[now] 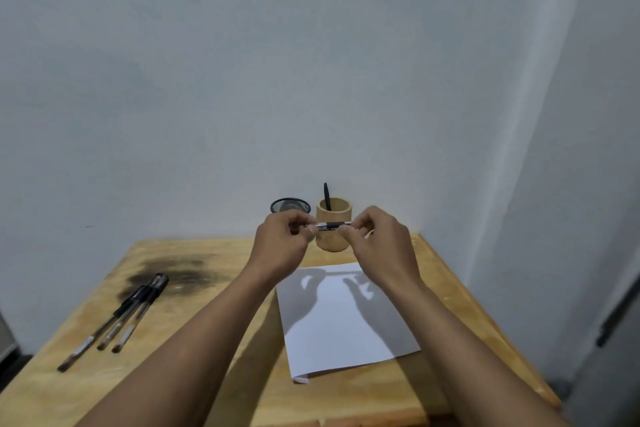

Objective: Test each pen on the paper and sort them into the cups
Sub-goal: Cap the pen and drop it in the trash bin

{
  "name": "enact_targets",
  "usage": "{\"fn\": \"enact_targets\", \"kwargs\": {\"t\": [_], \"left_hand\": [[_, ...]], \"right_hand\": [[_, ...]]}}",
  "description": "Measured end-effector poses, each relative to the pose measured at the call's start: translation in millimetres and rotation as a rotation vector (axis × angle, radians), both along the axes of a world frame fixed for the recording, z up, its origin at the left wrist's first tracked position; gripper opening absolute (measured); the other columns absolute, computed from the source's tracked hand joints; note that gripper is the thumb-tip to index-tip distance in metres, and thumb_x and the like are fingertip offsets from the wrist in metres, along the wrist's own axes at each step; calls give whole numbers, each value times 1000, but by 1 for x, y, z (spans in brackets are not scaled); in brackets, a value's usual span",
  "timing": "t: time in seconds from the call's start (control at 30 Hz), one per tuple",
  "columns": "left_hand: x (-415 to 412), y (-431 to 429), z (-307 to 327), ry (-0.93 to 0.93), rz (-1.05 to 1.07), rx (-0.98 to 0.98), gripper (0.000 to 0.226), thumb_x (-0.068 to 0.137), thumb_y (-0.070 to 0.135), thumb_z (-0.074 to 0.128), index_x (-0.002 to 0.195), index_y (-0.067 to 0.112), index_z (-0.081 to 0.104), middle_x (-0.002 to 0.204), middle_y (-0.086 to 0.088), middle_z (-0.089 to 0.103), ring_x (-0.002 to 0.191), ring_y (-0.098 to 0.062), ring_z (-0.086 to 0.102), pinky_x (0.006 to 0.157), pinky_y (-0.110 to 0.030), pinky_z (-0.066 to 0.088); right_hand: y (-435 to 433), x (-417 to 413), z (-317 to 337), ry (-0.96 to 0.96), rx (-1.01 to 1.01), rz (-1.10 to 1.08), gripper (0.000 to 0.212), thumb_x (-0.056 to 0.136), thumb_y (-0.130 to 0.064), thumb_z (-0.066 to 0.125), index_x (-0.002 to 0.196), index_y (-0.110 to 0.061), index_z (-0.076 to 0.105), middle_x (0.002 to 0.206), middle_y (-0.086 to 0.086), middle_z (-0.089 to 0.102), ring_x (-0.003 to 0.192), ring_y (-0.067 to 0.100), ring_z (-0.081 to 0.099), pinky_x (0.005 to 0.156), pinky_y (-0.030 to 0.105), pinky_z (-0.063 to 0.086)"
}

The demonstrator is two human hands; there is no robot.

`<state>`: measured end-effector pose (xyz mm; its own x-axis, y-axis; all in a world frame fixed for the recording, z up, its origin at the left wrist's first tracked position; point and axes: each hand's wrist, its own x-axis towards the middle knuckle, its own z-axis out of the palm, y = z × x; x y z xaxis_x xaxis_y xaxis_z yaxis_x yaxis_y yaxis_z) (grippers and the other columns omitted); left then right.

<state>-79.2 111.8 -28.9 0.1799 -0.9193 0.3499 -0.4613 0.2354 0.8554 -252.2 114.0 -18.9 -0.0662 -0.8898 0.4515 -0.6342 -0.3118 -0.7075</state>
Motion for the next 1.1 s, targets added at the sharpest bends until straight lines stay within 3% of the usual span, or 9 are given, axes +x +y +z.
{"fn": "enact_targets", "kwargs": {"t": [0.1, 0.17, 0.3, 0.37, 0.53, 0.7, 0.77, 0.87, 1.1], "left_hand": [[-22, -3, 2, -20, -62, -2, 7, 90, 18, 68, 91, 21, 74, 74, 6, 68, 66, -8, 58, 63, -22, 41], [-41, -6, 3, -14, -94, -2, 8, 90, 17, 69, 89, 22, 74, 79, 3, 70, 71, -10, 60, 64, -22, 42], [-91, -5, 1, 19, -164, -11, 17, 92, 21, 68, 109, 22, 69, 98, 6, 68, 85, 3, 61, 63, -2, 41], [-118, -3, -6, 34, -212, 14, 28, 92, 27, 68, 119, 22, 64, 106, 6, 65, 90, 4, 59, 63, -2, 44], [-191, 12, -45, -254, -372, 92, 38, 96, 41, 59, 127, 20, 65, 122, 0, 69, 113, -19, 63, 97, -33, 48], [-241, 25, -88, -694, -489, 114, 45, 100, 48, 38, 118, 16, 65, 124, -8, 63, 122, -33, 54, 101, -46, 43], [-249, 30, -103, -893, -490, 114, 52, 102, 49, 28, 131, 15, 54, 138, -10, 52, 136, -33, 40, 111, -54, 30], [-250, 32, -113, -949, -477, 93, 61, 103, 50, 21, 153, 16, 31, 162, -8, 27, 151, -29, 16, 120, -56, 13], [-249, 35, -109, -1025, -470, 147, 69, 98, 60, 12, 159, 27, 14, 168, -3, 7, 154, -30, 2, 121, -58, 2]], "right_hand": [[-3, -23, 0, 392, -175, -71, 22, 95, -30, 62, 116, -29, 68, 112, -9, 66, 108, 21, 48, 86, 35, 41], [-3, -43, 2, 494, -153, -101, 25, 99, -32, 57, 121, -33, 69, 117, -12, 66, 112, 22, 43, 89, 36, 33], [3, -91, -4, 476, -80, -151, 21, 101, -29, 55, 115, -31, 71, 111, -10, 69, 112, 23, 47, 88, 38, 32], [9, -120, -10, 438, -61, -196, 20, 100, -28, 57, 112, -30, 72, 108, -7, 70, 110, 24, 52, 88, 38, 35], [32, -200, -30, 352, 10, -347, 18, 97, -26, 62, 106, -23, 77, 98, -1, 75, 95, 25, 64, 84, 42, 51], [55, -256, -74, 327, 127, -479, 16, 93, -27, 64, 102, -23, 77, 96, 2, 75, 97, 29, 64, 83, 42, 52], [63, -270, -98, 320, 208, -508, 15, 93, -26, 65, 101, -23, 77, 98, 1, 75, 100, 29, 65, 86, 42, 52], [70, -288, -141, 305, 318, -549, 16, 92, -25, 64, 101, -23, 76, 100, 2, 76, 102, 29, 65, 87, 41, 52], [69, -315, -250, 267, 610, -600, 14, 91, -27, 61, 98, -23, 73, 99, 7, 75, 99, 32, 67, 80, 37, 53]]}}
